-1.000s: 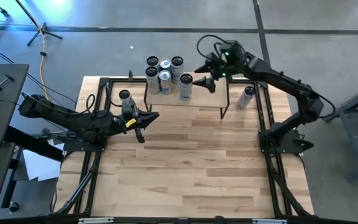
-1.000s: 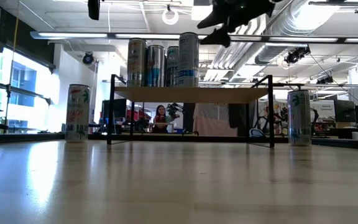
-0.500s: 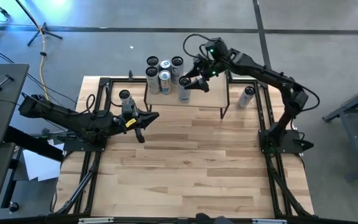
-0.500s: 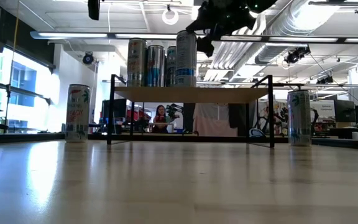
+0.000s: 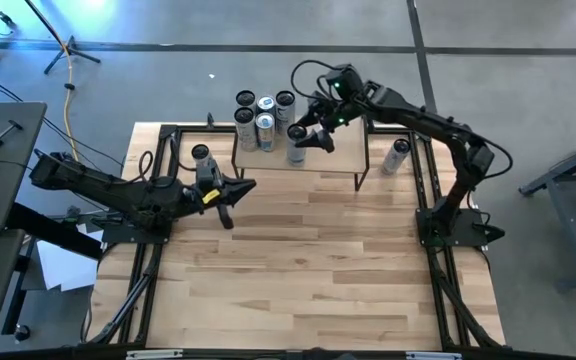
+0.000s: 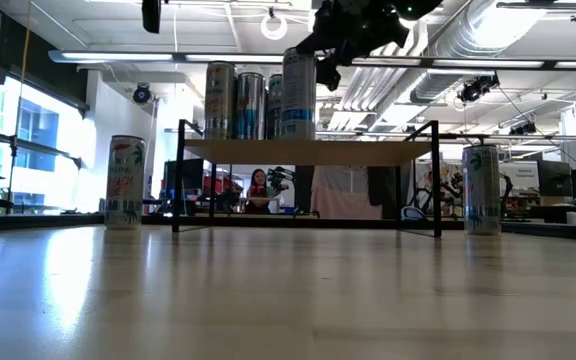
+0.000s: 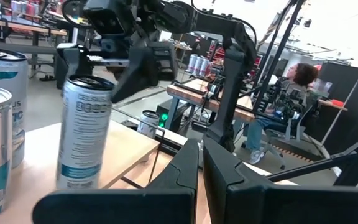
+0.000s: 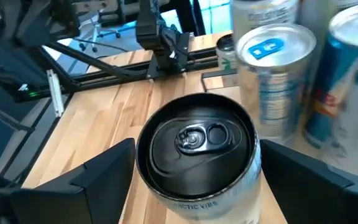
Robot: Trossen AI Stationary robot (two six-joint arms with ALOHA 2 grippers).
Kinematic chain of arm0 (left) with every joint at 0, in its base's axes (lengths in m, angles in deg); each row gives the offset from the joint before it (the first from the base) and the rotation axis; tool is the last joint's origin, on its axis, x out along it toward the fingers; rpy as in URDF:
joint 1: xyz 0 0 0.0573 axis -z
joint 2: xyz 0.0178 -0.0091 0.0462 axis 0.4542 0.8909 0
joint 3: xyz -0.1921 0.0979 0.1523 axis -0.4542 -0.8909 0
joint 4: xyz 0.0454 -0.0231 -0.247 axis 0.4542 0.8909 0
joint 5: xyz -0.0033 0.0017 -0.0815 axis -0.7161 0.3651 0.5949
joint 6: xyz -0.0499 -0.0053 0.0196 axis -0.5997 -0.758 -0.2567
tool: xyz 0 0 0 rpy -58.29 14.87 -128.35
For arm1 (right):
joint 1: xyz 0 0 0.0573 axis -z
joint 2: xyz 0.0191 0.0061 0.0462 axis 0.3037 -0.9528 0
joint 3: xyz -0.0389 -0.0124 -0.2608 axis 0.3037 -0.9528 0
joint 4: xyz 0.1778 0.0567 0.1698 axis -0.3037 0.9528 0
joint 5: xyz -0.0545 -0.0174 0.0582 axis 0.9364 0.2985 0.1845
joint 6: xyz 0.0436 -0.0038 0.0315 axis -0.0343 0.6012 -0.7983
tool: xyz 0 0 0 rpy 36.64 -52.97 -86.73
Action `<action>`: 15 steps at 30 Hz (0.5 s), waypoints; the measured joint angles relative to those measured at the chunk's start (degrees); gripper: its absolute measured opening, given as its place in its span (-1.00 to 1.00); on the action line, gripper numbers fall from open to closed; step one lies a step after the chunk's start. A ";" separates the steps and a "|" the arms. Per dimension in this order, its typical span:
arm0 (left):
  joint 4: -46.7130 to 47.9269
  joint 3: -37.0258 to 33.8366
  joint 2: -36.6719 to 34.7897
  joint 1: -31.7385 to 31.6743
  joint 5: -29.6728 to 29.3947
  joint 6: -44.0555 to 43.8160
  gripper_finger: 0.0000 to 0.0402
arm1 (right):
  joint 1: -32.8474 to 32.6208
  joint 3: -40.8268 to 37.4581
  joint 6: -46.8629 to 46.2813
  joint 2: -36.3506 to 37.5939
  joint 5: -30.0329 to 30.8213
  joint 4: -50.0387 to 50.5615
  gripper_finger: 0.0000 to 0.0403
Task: Place canned beverage on shelf
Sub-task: Put the bottom right black soda can on the shelf
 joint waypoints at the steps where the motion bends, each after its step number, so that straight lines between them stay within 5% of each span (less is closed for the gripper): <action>1: -0.01 0.00 0.00 -0.24 -0.01 0.00 -1.00 | -0.42 0.00 -0.02 -0.33 0.09 -0.10 0.60; 15: -0.07 0.00 0.00 -1.12 0.17 0.00 -1.00 | -0.81 -0.04 -2.81 -1.59 1.62 -2.60 0.55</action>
